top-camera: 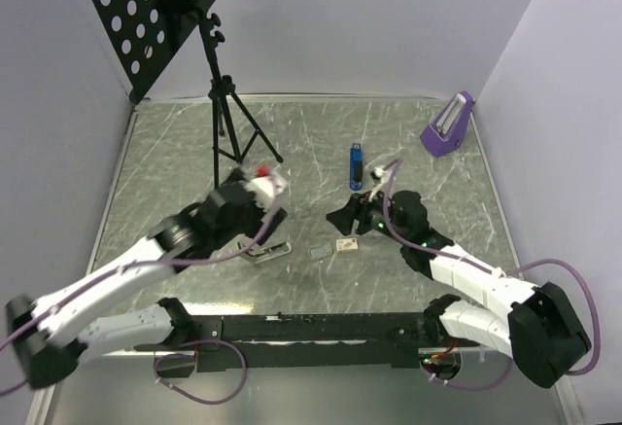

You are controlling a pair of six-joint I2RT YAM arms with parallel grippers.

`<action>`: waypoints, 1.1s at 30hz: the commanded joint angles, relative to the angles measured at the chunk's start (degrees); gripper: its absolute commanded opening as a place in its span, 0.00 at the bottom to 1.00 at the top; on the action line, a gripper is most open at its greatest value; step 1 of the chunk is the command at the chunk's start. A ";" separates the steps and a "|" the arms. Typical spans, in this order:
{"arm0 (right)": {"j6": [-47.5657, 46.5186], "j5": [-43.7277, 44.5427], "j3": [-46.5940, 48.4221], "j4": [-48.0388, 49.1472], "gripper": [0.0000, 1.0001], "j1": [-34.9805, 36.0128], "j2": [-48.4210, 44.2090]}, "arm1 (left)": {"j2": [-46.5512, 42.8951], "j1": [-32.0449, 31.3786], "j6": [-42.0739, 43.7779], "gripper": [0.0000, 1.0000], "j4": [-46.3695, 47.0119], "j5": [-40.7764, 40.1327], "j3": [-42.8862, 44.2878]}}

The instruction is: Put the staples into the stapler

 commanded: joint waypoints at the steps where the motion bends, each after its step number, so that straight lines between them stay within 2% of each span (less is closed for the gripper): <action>1: -18.31 -10.07 8.27 -4.30 0.73 4.23 5.56 | -14.26 0.36 -11.01 0.99 15.80 -11.52 -7.45; 3: -21.50 -12.55 12.58 -7.81 0.73 5.90 10.12 | -22.00 0.36 -11.72 0.99 19.07 -13.27 -10.61; 9: -33.37 -15.90 20.14 -7.66 0.71 13.02 21.89 | -40.03 0.80 -13.14 0.99 28.92 -20.92 -16.69; 15: -44.08 -17.57 28.22 -9.49 0.67 17.42 32.37 | -49.37 2.55 -10.68 0.99 31.21 -25.76 -20.91; 19: -46.83 -18.10 32.62 -11.17 0.65 19.62 38.09 | -50.26 3.52 -9.80 0.99 31.56 -26.56 -21.09; 23: -48.32 -18.18 35.44 -12.31 0.63 21.29 42.65 | -49.21 5.98 -10.58 0.99 31.12 -23.58 -20.91; 33: -49.73 -18.97 42.20 -15.65 0.58 23.31 48.29 | -45.52 19.60 -14.89 0.99 30.42 -9.95 -20.65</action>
